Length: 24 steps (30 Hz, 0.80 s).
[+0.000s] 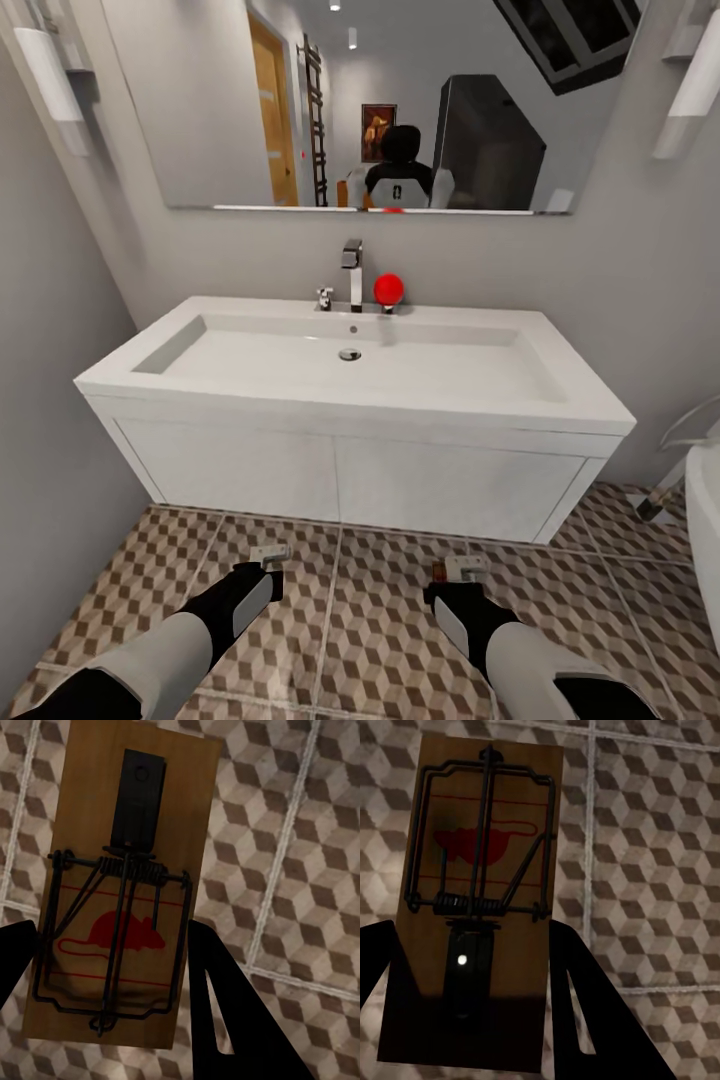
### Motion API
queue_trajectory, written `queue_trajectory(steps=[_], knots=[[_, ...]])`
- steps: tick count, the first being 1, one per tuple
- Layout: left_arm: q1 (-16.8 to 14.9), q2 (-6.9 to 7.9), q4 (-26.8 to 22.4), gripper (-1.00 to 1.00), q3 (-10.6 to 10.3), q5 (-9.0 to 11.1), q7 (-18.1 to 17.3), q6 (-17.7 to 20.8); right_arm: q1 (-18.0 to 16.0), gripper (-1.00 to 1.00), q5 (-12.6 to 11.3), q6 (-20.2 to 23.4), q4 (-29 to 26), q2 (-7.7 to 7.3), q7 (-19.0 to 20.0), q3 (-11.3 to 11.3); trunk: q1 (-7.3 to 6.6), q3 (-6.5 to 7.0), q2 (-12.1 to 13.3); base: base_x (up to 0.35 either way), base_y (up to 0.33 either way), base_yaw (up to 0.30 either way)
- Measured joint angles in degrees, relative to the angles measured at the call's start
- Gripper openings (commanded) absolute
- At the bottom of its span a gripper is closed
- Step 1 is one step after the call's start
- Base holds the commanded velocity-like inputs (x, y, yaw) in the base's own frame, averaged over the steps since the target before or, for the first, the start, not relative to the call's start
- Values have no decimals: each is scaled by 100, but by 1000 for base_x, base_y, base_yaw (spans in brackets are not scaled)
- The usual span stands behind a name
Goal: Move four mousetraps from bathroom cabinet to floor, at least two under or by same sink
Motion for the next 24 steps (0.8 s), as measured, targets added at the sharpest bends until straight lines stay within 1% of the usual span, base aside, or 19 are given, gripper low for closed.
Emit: queue_trajectory(steps=[10, 15, 20, 24], knots=[[0, 4, -27, -100, 0, -5, -7, -17, 0, -100, 4, -30, -14, -5, 0, 2, 220, -180, -401, 0, 0, 0], [0, 8, -84, -100, -19, -14, -109, -8, 0, -100, 29, -41, -103, -2, -1, 9, 330, -269, -602, 0, 0, 0], [-2, -3, -129, -100, -26, -27, -309, -7, 0, -100, 33, -44, -135, 1, -2, 10, 439, -359, -802, 0, 0, 0], [-8, -6, -204, -100, -25, -29, -332, 1, 0, -100, 33, -44, -144, 0, -2, 10, 527, -431, -963, 0, 0, 0]])
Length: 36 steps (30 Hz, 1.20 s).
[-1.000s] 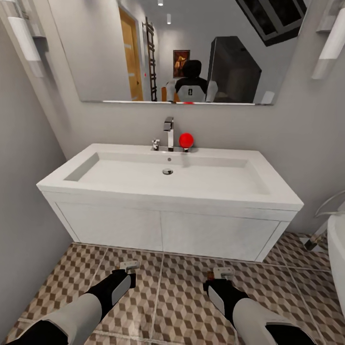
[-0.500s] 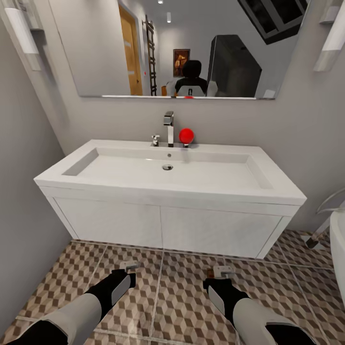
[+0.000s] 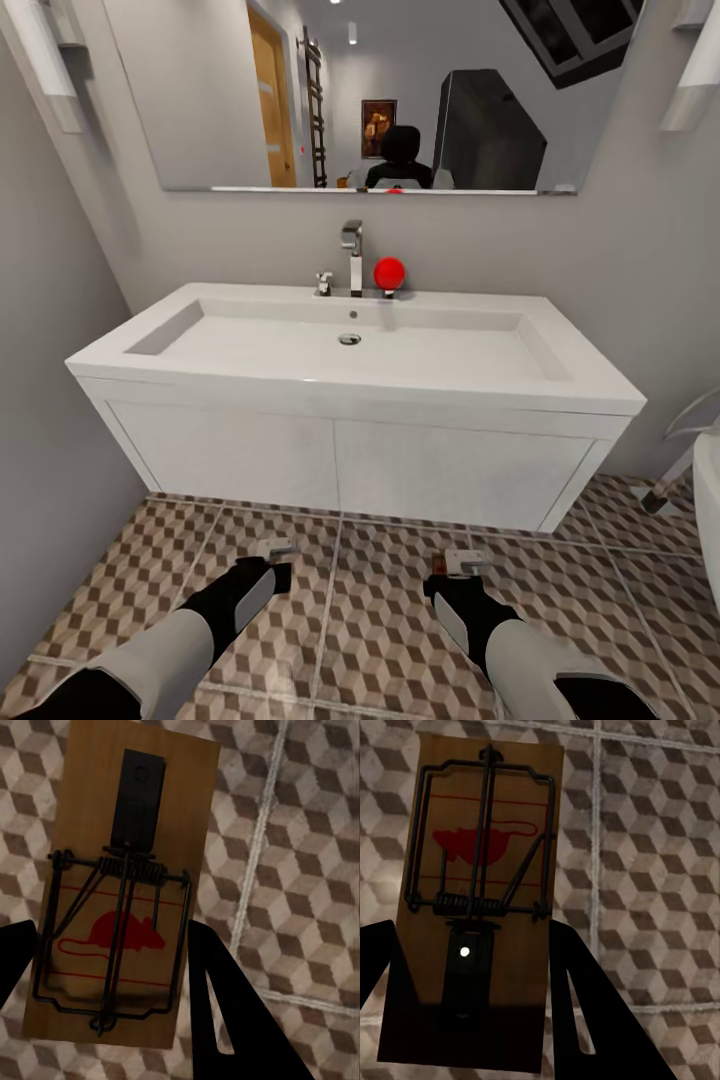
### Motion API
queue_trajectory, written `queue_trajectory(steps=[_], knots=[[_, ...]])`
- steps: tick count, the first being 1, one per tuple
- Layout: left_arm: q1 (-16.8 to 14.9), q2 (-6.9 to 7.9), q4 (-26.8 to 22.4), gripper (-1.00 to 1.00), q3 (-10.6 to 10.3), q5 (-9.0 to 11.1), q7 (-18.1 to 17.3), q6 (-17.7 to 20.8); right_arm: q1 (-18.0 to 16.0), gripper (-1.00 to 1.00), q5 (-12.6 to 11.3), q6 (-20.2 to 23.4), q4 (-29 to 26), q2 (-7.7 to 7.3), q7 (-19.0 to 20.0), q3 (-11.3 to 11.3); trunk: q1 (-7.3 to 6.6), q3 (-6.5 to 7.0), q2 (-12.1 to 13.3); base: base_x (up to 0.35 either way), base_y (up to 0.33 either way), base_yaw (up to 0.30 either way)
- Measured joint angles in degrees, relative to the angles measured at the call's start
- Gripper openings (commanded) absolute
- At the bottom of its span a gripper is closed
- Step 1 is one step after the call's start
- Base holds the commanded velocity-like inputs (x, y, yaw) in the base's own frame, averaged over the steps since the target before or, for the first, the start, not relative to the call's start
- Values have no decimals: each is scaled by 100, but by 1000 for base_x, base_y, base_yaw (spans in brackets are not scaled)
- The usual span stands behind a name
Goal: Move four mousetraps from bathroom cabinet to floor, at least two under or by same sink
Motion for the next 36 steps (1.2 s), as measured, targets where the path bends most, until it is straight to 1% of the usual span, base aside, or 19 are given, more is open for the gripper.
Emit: queue_trajectory(steps=[2, 8, 13, 20, 28, 32, 36], knots=[[-1, -3, -64, -100, 0, -1, -2, 6, 0, -100, 1, 0, -35, 0, 0, 1, 44, -36, -80, 0, 0, 0], [0, -3, -467, -100, -2, -2, -1, 25, 0, -100, 0, 9, -159, -2, -2, 0, 176, -143, -321, 0, 0, 0], [-8, -4, -655, -100, 1, -4, -3, 30, -5, -100, 9, 24, -391, 3, -4, 9, 286, -233, -521, 0, 0, 0], [-8, -5, -849, -100, -3, -7, -1, 34, -104, -100, 26, 31, -436, 8, -4, 17, 439, -359, -802, 0, 0, 0], [-8, 14, -868, -100, -11, -14, 11, 28, -149, -100, 24, 17, -421, 7, -4, 37, 440, -359, -804, 8, 0, 0], [-8, 11, -866, -100, -9, -12, 8, 30, -149, -100, 19, 24, -419, 8, -4, 41, 437, -359, -804, 229, 0, 0], [-8, 8, -869, -100, -4, -13, 9, 12, -149, -100, 16, 25, -402, 8, -3, 39, 440, -359, -804, 57, 0, 0]])
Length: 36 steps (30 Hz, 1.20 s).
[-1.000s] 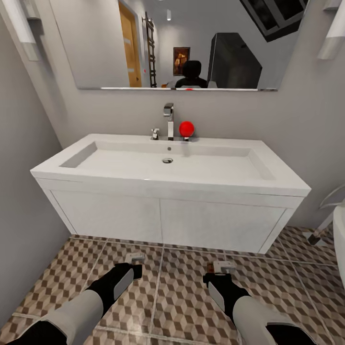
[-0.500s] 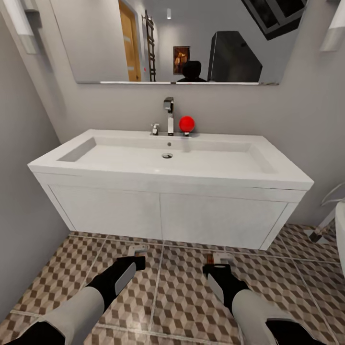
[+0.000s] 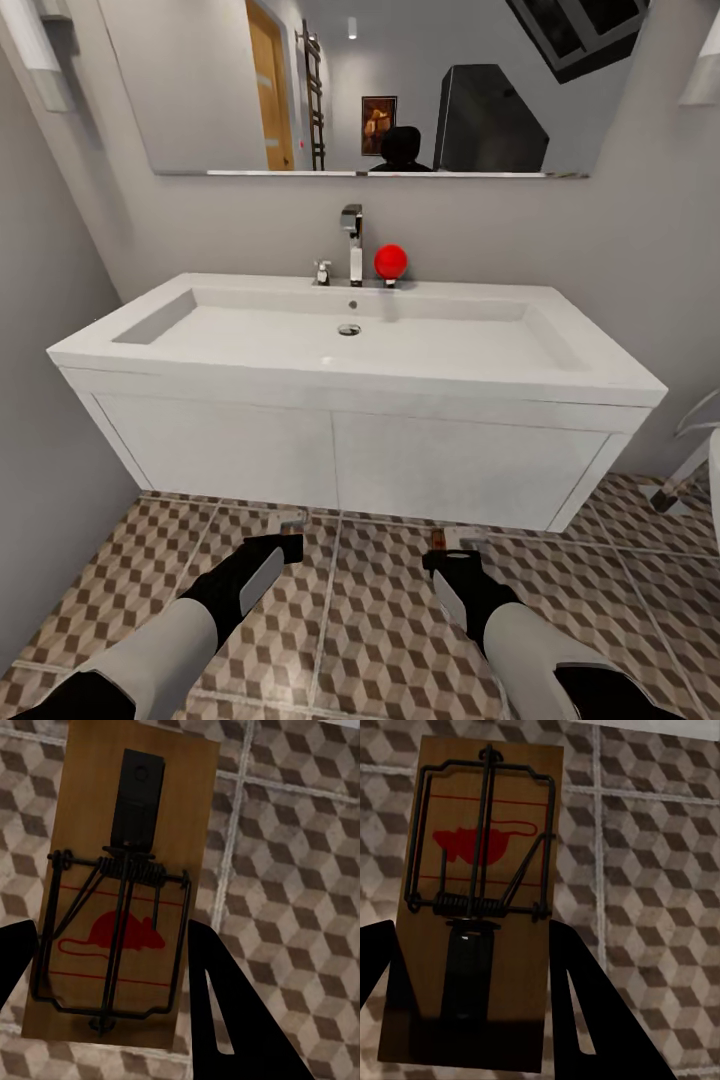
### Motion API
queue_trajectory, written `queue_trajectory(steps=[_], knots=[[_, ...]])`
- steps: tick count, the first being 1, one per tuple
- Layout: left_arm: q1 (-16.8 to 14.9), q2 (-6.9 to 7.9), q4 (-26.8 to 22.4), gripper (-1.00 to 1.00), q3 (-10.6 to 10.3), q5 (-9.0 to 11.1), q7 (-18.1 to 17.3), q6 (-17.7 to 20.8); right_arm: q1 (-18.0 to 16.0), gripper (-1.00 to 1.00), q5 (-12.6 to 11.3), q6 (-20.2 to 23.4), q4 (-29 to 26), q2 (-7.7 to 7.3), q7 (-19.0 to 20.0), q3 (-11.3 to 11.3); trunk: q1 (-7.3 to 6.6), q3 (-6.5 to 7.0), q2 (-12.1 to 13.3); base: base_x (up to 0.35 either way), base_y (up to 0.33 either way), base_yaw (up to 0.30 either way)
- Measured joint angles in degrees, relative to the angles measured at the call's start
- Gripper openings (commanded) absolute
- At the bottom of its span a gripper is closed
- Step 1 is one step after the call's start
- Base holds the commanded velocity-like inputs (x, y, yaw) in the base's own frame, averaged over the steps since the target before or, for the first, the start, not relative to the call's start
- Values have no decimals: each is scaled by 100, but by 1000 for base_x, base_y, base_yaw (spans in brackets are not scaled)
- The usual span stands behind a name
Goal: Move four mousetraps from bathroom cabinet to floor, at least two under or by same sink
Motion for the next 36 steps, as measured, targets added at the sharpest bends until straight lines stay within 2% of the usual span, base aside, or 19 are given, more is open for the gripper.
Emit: queue_trajectory(steps=[15, 36], knots=[[0, 6, 0, -100, 2, 7, 8, -5, 7, -100, 0, 0, 28, 0, 0, 1, 0, 0, 0, 43, 0, 0], [0, 14, 17, -100, 13, 19, -2, -3, 9, -100, -1, 0, 28, 0, 0, 1, 461, -377, -841, 0, 0, 0]])
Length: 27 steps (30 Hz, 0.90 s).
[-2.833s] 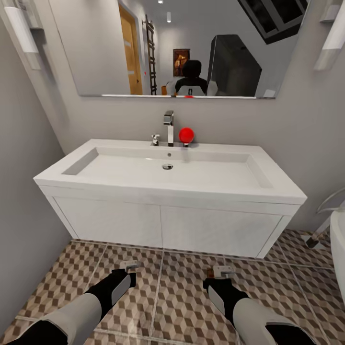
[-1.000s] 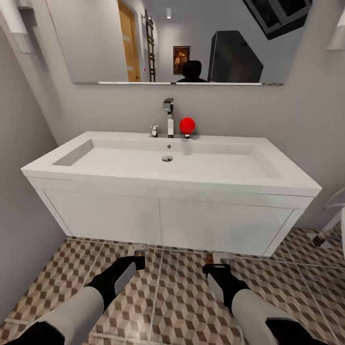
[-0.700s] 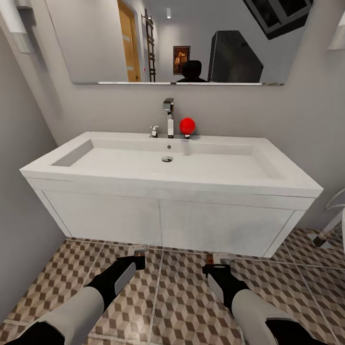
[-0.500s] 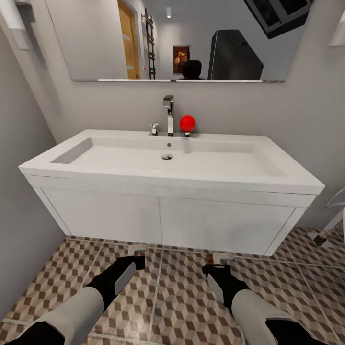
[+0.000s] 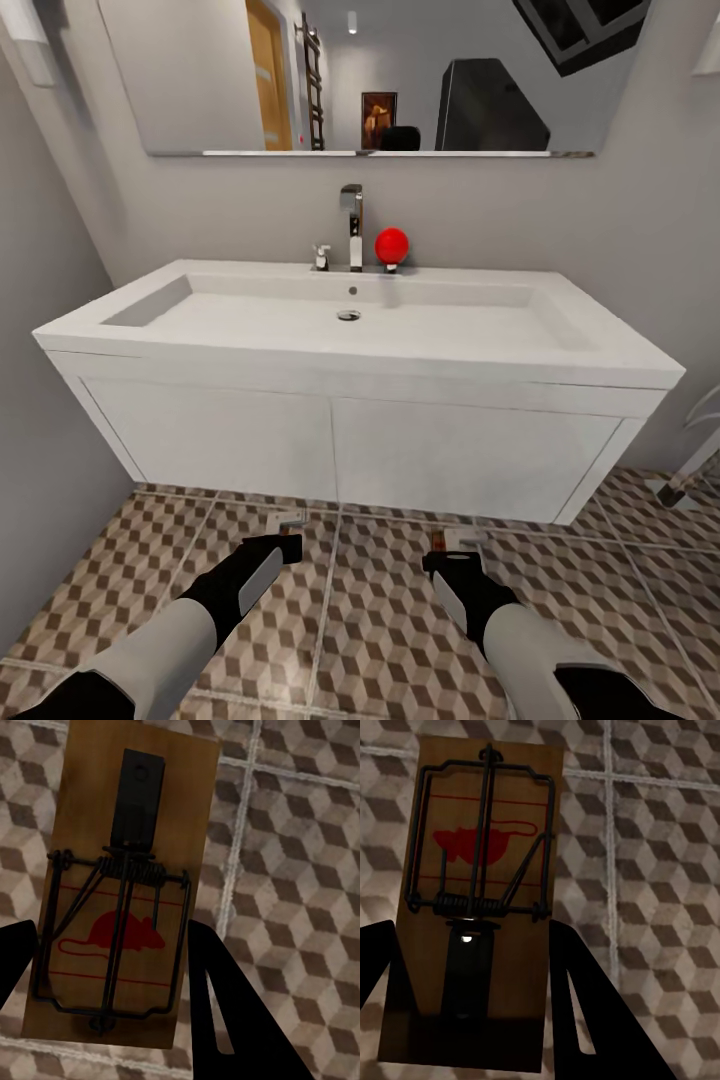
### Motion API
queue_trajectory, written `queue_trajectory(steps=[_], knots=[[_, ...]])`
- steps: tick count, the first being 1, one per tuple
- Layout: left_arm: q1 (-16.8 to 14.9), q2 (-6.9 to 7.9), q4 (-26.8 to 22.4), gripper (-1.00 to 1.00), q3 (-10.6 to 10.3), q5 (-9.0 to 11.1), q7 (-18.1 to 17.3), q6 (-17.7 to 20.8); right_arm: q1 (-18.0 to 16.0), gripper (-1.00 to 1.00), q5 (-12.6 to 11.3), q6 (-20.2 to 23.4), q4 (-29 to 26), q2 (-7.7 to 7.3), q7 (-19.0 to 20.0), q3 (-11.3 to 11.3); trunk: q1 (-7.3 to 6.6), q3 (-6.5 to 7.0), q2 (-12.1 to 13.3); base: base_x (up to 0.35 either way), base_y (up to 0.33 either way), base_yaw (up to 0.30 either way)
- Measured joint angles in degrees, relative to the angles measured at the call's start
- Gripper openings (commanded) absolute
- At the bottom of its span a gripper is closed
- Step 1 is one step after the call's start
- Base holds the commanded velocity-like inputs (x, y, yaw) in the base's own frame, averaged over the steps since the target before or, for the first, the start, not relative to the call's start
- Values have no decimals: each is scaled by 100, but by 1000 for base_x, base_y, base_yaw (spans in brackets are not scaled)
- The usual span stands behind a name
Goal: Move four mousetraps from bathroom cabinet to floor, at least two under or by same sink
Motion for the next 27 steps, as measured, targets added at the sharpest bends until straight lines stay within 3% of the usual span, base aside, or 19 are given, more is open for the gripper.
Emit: queue_trajectory(steps=[16, 25, 27], knots=[[0, 1, 33, -100, -1, 0, -9, -1, -3, -100, 0, -15, -39, -8, 0, -4, 352, -287, -642, 0, 0, 0], [0, 0, 27, -100, 1, -3, 6, 28, -1, -100, -3, -22, -52, -35, 9, -9, 349, -287, -643, 105, -13, 0], [-1, 4, 5, -100, 0, -9, 14, 25, 0, -100, -5, -25, -48, -42, 268, -12, 349, -287, -643, 193, -42, 0]])
